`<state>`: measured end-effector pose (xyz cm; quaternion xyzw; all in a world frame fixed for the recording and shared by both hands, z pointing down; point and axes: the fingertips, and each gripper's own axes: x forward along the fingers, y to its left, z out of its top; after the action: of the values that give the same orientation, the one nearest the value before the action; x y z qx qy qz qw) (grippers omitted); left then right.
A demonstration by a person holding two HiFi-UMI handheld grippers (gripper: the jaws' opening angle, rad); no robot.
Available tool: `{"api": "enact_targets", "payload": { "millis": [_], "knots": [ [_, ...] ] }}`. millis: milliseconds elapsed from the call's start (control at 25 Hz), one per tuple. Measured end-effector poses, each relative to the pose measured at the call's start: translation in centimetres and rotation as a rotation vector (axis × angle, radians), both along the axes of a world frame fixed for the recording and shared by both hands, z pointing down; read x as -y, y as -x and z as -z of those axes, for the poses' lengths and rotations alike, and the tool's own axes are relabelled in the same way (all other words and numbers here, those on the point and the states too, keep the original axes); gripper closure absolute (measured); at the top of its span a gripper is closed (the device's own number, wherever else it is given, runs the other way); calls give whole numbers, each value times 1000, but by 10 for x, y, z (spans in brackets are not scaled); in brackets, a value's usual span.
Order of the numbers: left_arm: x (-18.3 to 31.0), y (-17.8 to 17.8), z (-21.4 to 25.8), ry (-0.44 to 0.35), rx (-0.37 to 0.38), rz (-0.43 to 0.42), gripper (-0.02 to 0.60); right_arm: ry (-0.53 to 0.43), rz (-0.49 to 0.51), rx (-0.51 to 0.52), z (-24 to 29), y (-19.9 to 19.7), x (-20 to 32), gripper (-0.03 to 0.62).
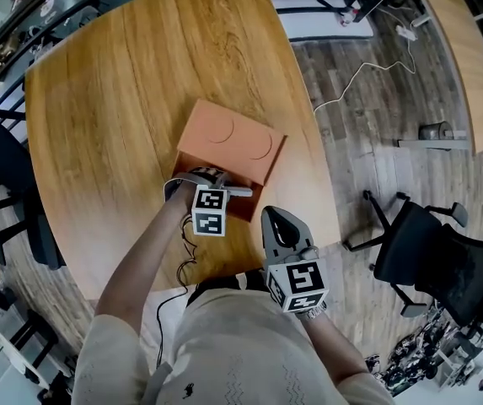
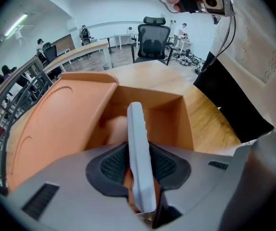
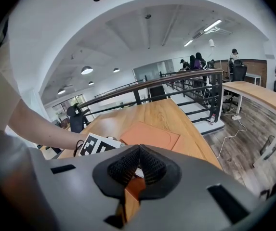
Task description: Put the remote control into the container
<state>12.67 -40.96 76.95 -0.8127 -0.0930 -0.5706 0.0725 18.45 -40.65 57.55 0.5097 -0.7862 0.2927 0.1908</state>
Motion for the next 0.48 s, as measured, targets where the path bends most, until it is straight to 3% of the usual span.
{"api": "enact_targets", "payload": {
  "millis": [480],
  "knots": [
    [-7, 12, 43, 29, -87, 91, 466, -6, 13, -11, 5, 9, -21, 579]
  ]
}}
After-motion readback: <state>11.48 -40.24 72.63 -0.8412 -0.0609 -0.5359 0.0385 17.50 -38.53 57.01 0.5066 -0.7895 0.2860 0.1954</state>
